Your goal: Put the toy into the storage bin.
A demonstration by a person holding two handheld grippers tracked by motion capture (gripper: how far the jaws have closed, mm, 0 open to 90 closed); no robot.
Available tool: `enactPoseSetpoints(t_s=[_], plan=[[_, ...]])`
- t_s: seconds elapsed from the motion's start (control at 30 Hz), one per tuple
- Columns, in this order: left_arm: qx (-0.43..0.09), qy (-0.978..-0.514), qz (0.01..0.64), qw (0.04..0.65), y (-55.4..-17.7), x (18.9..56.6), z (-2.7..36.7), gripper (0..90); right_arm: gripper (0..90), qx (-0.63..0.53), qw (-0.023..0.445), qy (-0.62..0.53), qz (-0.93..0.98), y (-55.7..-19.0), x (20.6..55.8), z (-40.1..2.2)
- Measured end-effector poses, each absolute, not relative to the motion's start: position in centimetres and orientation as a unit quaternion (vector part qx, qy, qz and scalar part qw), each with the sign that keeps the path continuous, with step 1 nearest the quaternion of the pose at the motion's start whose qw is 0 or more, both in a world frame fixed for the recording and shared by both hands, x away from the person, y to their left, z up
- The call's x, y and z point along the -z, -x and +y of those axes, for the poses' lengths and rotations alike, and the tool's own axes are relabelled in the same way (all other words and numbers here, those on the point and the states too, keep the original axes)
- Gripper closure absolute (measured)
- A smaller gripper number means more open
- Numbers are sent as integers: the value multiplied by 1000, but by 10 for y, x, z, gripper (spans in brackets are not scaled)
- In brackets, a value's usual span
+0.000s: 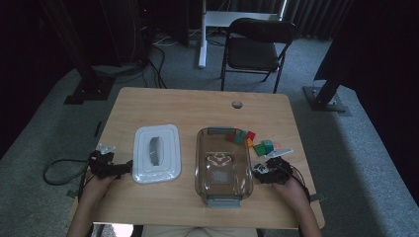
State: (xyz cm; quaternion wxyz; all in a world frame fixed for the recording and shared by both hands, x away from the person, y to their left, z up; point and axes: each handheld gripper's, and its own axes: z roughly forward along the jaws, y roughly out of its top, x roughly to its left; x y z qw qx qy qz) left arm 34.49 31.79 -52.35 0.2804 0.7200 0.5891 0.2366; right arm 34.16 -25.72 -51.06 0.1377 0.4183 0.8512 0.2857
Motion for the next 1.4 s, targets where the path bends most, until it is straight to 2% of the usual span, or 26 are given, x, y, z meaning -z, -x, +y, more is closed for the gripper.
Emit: enactPoseSetpoints(t_s=[0.07, 0.1, 0.13, 0.5, 0.9, 1.17, 1.4], plan=[[-237, -720, 589, 280, -345, 523, 318, 7, 286, -286, 139, -413, 853, -341, 510, -257], [-238, -717, 592, 279, -343, 523, 317, 7, 450, -284, 131, -394, 864, -338, 507, -255], [-238, -718, 592, 279, -343, 523, 317, 7, 472, -282, 130, -391, 867, -336, 506, -254], [-236, -720, 589, 282, -343, 524, 315, 6, 485, -290, 128, -413, 854, -332, 504, -255], [-234, -726, 581, 284, -345, 524, 315, 6, 484, -300, 130, -410, 852, -327, 481, -270], [-232, -730, 576, 285, -349, 523, 314, 6, 484, -321, 128, -393, 852, -318, 445, -276], [-232, -728, 578, 286, -356, 524, 312, 6, 484, -351, 134, -354, 856, -307, 397, -268]])
